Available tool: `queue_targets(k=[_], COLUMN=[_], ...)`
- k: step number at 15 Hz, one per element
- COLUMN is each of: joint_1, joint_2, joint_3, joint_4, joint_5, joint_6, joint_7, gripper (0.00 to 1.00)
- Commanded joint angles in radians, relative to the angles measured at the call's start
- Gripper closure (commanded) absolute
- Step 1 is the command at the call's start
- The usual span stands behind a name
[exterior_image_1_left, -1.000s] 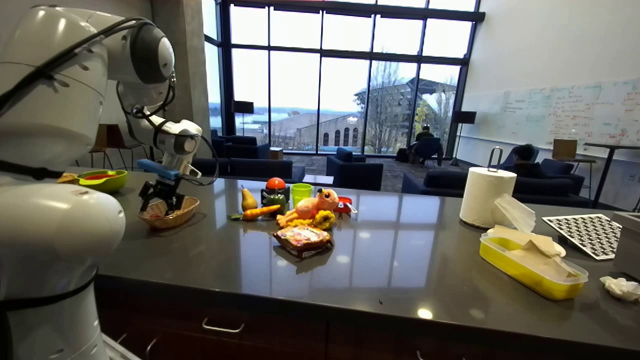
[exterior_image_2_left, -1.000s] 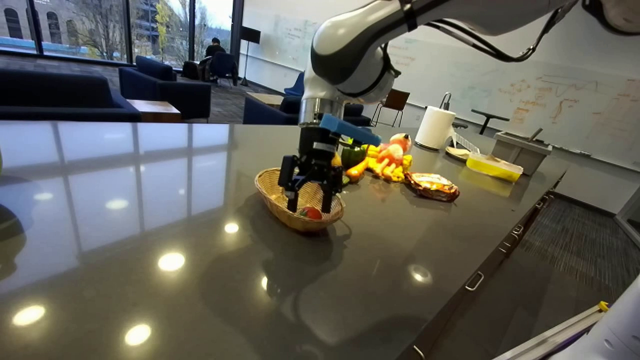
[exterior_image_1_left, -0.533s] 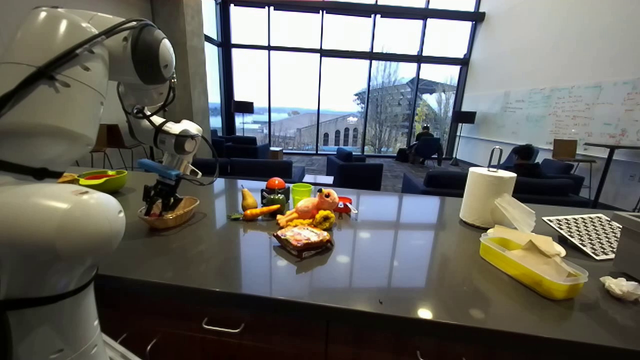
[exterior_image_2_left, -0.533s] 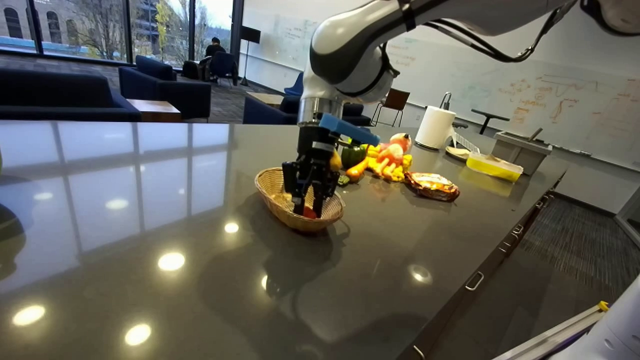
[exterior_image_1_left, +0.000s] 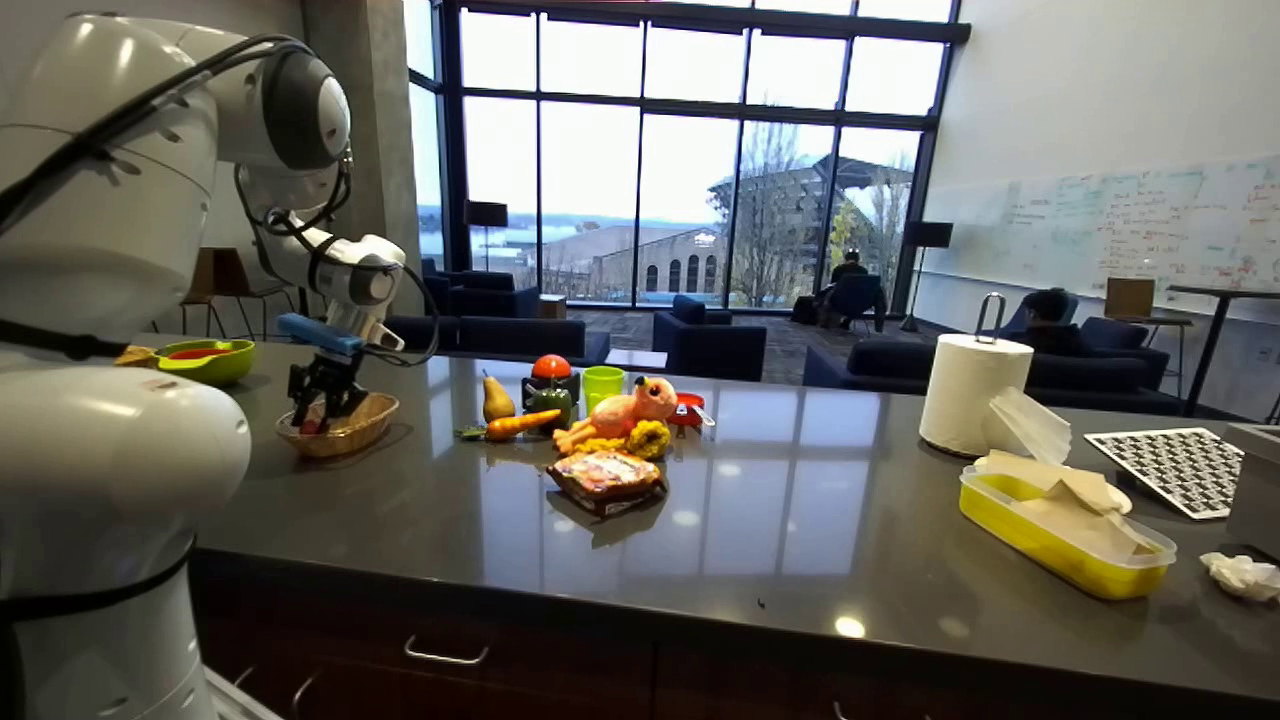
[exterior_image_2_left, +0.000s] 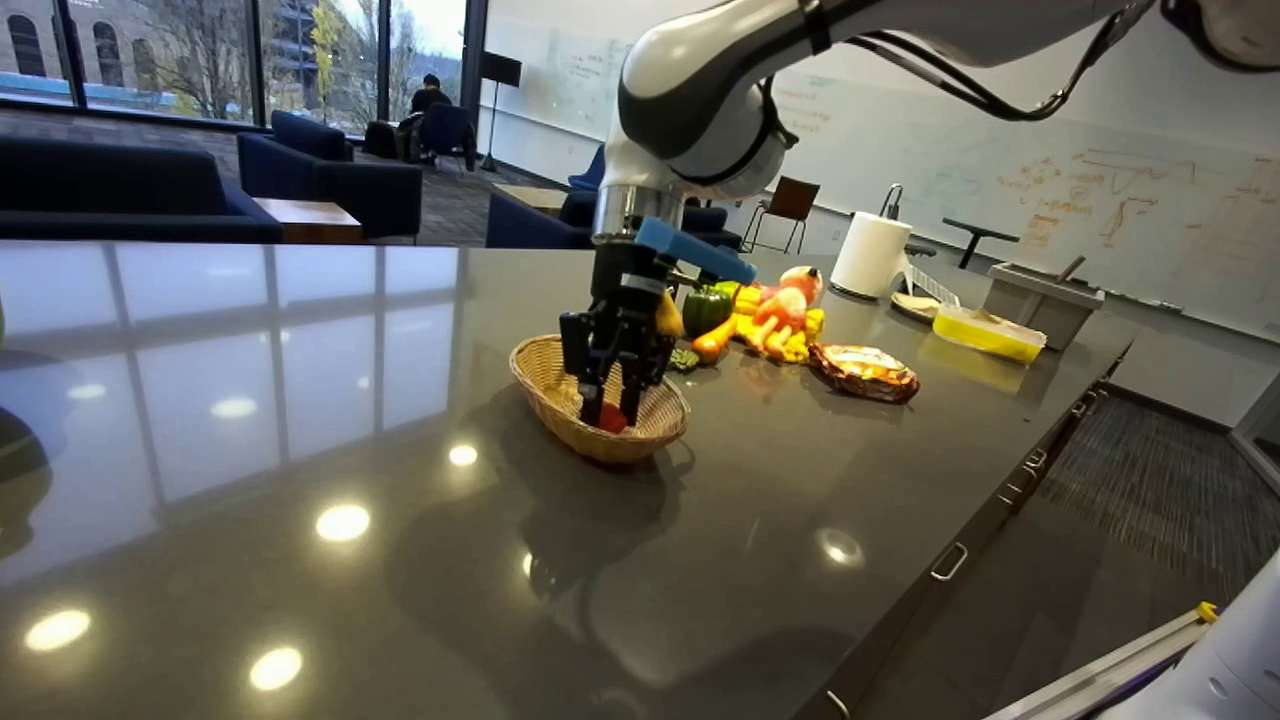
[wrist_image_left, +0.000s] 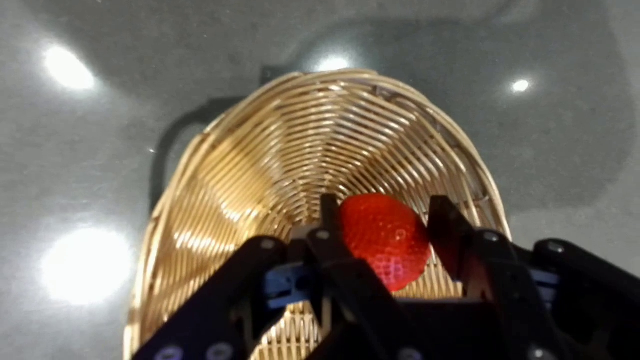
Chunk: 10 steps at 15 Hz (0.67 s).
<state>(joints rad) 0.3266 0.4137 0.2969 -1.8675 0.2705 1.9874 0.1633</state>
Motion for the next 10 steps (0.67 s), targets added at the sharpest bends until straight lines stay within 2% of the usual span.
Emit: queue_targets(k=[1,10], joint_1=[-0.001,-0.025], joint_2=[-0.035,-0.138], joint_3=[-0.007,-0.041], joint_4=[-0.002,-0.031], joint_5=[0.007,-0.066], joint_6=[0.007,0.031], joint_7=[-0.008,-0.049], gripper=[0.77,0.77])
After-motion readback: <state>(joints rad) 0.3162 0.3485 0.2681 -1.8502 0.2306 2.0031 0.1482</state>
